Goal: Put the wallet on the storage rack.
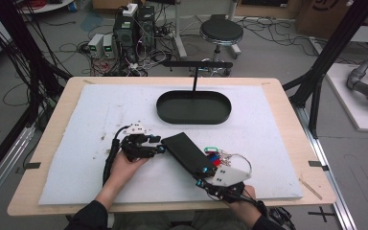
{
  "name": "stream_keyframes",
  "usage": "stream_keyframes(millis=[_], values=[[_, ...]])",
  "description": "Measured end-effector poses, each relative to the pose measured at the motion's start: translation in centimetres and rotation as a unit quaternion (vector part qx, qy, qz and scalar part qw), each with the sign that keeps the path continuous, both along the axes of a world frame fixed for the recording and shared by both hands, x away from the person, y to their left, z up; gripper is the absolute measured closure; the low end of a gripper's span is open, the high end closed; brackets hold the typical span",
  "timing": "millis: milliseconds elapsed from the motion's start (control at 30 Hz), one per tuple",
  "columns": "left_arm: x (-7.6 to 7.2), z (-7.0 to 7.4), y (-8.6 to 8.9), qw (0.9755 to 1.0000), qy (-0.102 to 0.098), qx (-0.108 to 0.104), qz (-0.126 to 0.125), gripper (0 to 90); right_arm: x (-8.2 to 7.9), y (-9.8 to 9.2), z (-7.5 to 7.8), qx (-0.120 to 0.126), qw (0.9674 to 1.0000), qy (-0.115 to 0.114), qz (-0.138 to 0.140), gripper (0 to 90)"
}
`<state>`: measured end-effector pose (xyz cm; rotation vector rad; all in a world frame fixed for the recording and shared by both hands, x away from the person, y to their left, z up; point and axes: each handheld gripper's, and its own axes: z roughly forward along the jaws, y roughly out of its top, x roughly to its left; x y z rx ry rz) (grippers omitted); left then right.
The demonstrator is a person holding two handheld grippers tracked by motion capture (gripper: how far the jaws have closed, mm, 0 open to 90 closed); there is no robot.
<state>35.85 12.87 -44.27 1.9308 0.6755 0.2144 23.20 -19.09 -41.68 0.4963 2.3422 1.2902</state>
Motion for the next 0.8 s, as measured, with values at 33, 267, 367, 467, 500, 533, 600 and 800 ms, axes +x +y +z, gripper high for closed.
stream_keyframes(millis=[33,267,367,467,500,533,600,800], values=[[-0.1,0.1,-0.1,1.0000,-0.008,-0.001,-0.005,46.3,0.8,-1.2,0.5,0.040,0.9988,0.023,-0.018,78.9],[-0.2,0.2,-0.8,0.9992,-0.037,0.016,0.001,43.6,2.2,-3.4,1.0,0.099,0.9913,0.063,-0.059,78.8],[-0.1,0.3,-1.1,0.9993,-0.036,0.011,0.007,42.9,2.6,-4.0,1.0,0.113,0.9881,0.066,-0.080,77.9],[0.0,0.3,-1.5,0.9994,-0.030,0.017,0.001,42.9,2.7,-4.4,1.1,0.119,0.9856,0.063,-0.103,76.4],[-0.1,0.3,-1.6,0.9995,-0.029,0.016,0.000,42.9,2.8,-4.5,1.1,0.121,0.9849,0.064,-0.106,75.7],[-0.1,0.3,-1.7,0.9994,-0.029,0.018,-0.002,42.9,2.8,-4.5,1.1,0.121,0.9846,0.062,-0.110,74.8],[-0.1,0.3,-1.8,0.9994,-0.029,0.020,-0.003,42.7,2.9,-4.5,1.1,0.113,0.9835,0.058,-0.128,71.0],[-0.1,0.3,-2.0,0.9995,-0.025,0.020,-0.007,42.7,3.9,-4.1,0.7,0.100,0.9799,0.077,-0.154,60.9]])
